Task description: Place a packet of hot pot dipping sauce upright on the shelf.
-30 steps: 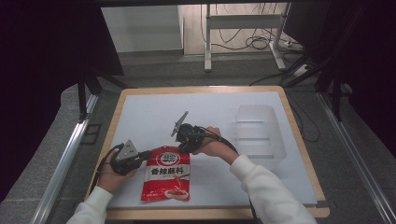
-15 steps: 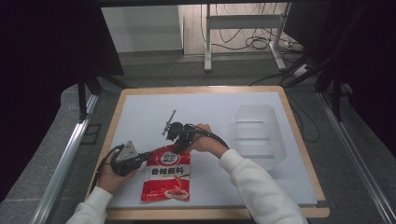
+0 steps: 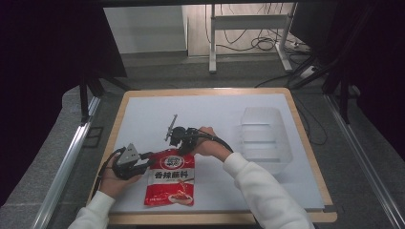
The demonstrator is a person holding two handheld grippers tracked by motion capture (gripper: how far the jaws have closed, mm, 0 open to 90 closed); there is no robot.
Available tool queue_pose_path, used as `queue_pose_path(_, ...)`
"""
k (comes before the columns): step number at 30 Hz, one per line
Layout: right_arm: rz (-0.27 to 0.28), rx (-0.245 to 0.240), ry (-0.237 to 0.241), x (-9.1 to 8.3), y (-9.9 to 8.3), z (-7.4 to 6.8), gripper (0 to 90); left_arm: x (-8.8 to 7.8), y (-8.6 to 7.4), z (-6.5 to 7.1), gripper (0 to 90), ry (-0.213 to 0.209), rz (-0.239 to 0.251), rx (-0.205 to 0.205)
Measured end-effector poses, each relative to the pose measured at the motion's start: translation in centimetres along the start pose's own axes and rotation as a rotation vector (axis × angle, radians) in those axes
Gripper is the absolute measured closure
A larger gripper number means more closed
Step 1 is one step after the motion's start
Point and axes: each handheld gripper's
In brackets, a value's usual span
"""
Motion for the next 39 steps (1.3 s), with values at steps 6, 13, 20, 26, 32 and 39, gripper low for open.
queue_pose_path(6, 0.03, 0.031, -0.004, -1.9, -0.4, 0.1, 88.8, -1.1, -0.2, -0.8, 35.2, -0.021, 0.05, -0.114)
queue_pose_path(13, 0.09, 0.066, -0.007, -5.4, -0.7, -0.5, 88.9, -1.5, -0.3, -0.7, 36.1, -0.05, 0.059, -0.137)
queue_pose_path(20, 0.112, 0.043, -0.046, -9.4, -0.1, -2.5, 89.0, -2.2, -0.5, -0.5, 37.2, -0.072, 0.09, -0.165)
queue_pose_path(26, 0.157, -0.001, -0.113, -12.7, 0.4, -4.2, 89.1, -2.1, -0.7, -0.6, 38.0, -0.071, 0.082, -0.171)
queue_pose_path(32, 0.169, -0.018, -0.152, -14.3, 0.7, -4.5, 89.1, -1.8, -0.5, -0.3, 37.9, -0.086, 0.076, -0.167)
queue_pose_path(39, 0.168, -0.019, -0.216, -16.2, 0.5, -4.3, 89.1, -1.5, -0.6, -0.2, 38.0, -0.09, 0.057, -0.153)
Point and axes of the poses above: each handheld gripper's, and its own axes: x roughly forward along the jaws, y roughly out of its top, z roughly to its right, and after that the axes turned 6 degrees about y, right-handed
